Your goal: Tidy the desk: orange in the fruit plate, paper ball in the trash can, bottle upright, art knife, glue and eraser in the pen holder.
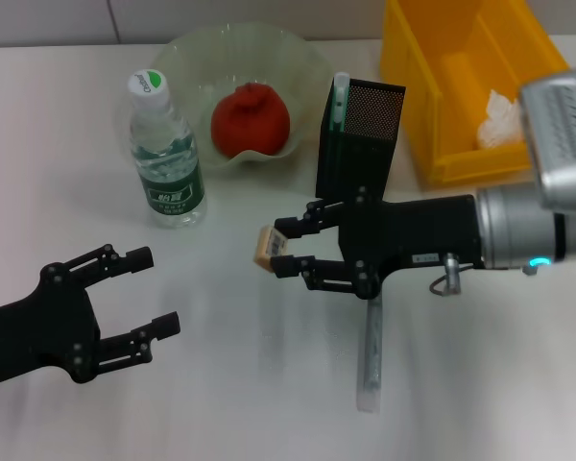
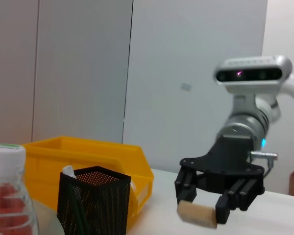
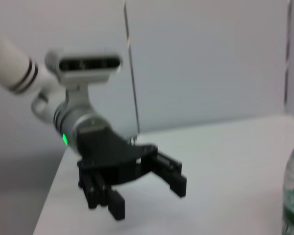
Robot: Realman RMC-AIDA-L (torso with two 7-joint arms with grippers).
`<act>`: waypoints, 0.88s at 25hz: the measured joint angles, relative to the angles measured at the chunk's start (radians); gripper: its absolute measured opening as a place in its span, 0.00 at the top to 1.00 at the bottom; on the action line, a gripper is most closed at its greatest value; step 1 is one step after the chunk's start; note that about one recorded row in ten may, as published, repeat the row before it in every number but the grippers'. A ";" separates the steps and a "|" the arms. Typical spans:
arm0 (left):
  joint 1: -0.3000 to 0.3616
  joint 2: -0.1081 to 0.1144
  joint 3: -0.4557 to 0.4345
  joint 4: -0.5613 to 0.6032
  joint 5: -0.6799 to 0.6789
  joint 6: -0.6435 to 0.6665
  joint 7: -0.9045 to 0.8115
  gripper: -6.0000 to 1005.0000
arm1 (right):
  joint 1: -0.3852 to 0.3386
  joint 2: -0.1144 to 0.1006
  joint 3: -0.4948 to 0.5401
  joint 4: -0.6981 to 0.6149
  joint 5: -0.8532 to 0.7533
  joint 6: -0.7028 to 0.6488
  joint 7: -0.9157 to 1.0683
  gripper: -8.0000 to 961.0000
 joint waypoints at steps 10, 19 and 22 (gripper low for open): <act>0.006 -0.013 0.000 -0.002 -0.021 -0.001 -0.007 0.20 | -0.004 0.003 0.164 0.275 0.082 -0.093 -0.298 0.60; 0.003 -0.018 0.000 -0.003 -0.025 -0.003 -0.008 0.20 | -0.007 0.003 0.190 0.303 0.085 -0.109 -0.333 0.60; 0.003 -0.019 0.000 -0.003 -0.025 -0.002 -0.008 0.20 | -0.006 0.003 0.190 0.305 0.085 -0.111 -0.333 0.60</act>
